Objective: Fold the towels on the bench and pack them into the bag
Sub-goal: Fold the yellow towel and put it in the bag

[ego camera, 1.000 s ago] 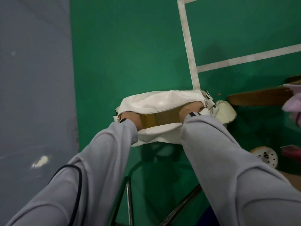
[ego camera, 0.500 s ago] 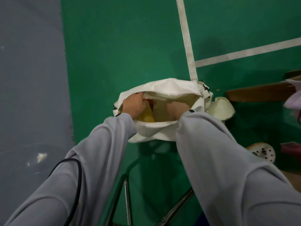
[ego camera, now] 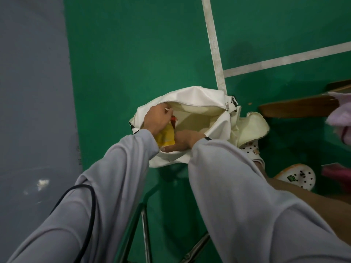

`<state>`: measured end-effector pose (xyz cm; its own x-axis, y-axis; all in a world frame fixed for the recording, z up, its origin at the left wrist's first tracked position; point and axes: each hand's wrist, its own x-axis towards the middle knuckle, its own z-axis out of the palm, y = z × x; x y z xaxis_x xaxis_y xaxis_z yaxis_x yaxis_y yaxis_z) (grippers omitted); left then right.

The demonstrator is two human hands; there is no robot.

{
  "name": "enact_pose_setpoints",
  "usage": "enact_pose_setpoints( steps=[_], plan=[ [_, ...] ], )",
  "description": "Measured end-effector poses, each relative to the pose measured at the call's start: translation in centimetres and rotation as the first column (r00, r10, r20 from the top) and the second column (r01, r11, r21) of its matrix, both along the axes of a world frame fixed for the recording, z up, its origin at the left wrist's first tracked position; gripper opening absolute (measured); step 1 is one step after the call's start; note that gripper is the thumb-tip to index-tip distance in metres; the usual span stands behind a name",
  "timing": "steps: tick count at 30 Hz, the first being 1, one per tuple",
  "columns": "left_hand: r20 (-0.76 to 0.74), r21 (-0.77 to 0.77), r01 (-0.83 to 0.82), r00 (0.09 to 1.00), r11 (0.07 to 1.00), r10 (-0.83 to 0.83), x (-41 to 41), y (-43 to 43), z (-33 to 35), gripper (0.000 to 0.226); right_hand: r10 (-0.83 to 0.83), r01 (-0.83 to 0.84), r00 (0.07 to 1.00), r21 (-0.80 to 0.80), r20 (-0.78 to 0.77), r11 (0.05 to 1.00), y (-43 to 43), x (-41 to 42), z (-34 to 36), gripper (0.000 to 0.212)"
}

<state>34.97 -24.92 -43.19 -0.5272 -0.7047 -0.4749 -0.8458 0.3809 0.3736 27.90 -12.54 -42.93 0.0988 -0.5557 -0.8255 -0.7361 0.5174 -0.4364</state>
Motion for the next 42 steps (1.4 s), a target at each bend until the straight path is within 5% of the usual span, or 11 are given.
enact_pose_setpoints(
  steps=[4,6,13,24,42],
  plan=[
    [-0.024,0.097,0.091,0.996,0.991,-0.089,-0.2,0.2,-0.2,0.028,0.112,-0.149,0.966,-0.146,-0.234,0.978,0.9,-0.2,0.7,0.052],
    [0.044,0.089,0.158,0.986,0.983,-0.162,0.0,0.5,-0.3,0.027,0.118,-0.150,0.970,-0.139,-0.212,0.979,1.0,0.0,0.5,0.044],
    [0.185,0.191,0.323,0.916,0.927,-0.357,0.7,1.2,-0.6,0.030,0.063,-0.101,0.976,-0.180,-0.207,0.979,0.6,0.6,0.2,0.037],
    [0.387,0.219,0.351,0.825,0.910,-0.411,1.6,1.7,-1.2,0.032,-0.061,0.035,0.944,-0.087,-0.324,0.996,0.6,0.2,-0.3,0.064],
    [0.274,0.162,0.363,0.877,0.917,-0.396,-0.2,3.0,2.7,0.032,-0.096,0.015,0.924,-0.216,-0.370,0.976,-0.4,-1.3,3.1,0.045]
  ],
)
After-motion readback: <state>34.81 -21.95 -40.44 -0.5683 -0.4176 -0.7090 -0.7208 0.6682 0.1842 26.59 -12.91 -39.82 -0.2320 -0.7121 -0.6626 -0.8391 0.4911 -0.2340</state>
